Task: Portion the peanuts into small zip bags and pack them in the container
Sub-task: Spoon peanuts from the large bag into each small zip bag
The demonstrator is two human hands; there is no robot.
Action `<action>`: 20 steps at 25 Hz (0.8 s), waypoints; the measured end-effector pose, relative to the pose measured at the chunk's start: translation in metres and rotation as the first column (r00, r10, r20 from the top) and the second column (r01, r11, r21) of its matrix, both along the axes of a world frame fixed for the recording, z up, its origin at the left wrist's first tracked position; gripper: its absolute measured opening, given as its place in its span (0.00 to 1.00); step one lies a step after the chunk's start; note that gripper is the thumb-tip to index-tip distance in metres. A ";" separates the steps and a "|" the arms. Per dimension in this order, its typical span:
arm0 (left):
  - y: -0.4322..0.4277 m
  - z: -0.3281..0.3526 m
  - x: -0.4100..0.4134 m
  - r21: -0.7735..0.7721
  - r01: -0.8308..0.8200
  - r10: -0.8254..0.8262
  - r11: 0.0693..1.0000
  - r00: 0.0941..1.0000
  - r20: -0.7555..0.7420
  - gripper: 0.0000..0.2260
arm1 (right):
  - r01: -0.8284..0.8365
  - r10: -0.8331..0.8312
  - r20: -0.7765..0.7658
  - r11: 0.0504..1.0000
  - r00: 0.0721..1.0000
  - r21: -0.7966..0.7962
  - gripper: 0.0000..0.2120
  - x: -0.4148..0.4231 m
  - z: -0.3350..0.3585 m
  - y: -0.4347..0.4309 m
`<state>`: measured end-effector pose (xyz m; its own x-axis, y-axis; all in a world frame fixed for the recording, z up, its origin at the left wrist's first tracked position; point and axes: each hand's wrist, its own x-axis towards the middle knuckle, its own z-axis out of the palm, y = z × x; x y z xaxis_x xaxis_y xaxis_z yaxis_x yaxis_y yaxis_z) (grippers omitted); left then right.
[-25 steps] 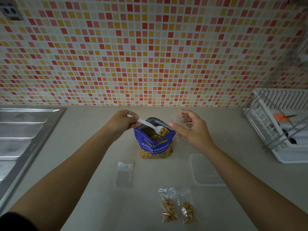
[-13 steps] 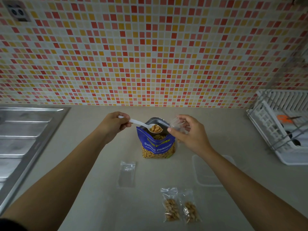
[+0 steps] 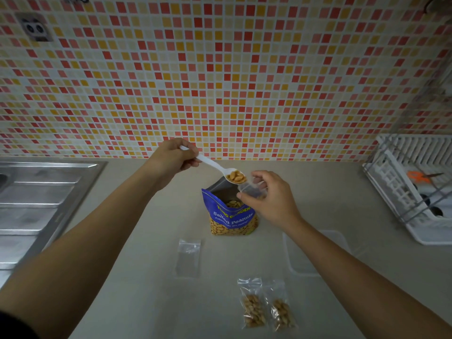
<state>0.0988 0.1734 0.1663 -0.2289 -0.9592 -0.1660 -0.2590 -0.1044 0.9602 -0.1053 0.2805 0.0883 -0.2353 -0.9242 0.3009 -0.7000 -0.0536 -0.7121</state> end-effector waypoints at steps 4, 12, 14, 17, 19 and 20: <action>0.004 0.011 -0.013 -0.133 0.090 -0.074 0.987 0.990 0.119 0.02 | 0.001 -0.001 -0.001 1.000 1.000 -0.016 0.24 0.005 0.001 -0.001; 0.036 0.058 -0.041 -0.561 0.397 -0.165 0.727 0.893 0.419 0.09 | 0.039 -0.035 0.204 0.999 0.978 -0.013 0.25 0.012 0.011 -0.002; 0.030 0.060 -0.035 -0.585 0.232 -0.092 0.777 0.962 0.259 0.06 | 0.048 -0.043 0.219 0.999 0.975 -0.017 0.26 0.010 0.013 -0.001; 0.007 0.045 -0.021 -0.464 -0.035 0.069 0.885 0.996 0.058 0.07 | 0.062 -0.060 0.272 0.998 0.960 0.002 0.26 0.006 0.015 0.000; -0.003 0.017 -0.017 -0.348 -0.043 0.096 0.936 0.986 0.136 0.08 | 0.071 -0.073 0.327 0.997 0.942 0.017 0.26 0.003 0.018 0.000; -0.005 0.000 -0.017 -0.302 -0.006 0.068 0.953 0.978 0.197 0.08 | 0.074 -0.077 0.341 0.997 0.937 0.022 0.25 0.002 0.019 0.000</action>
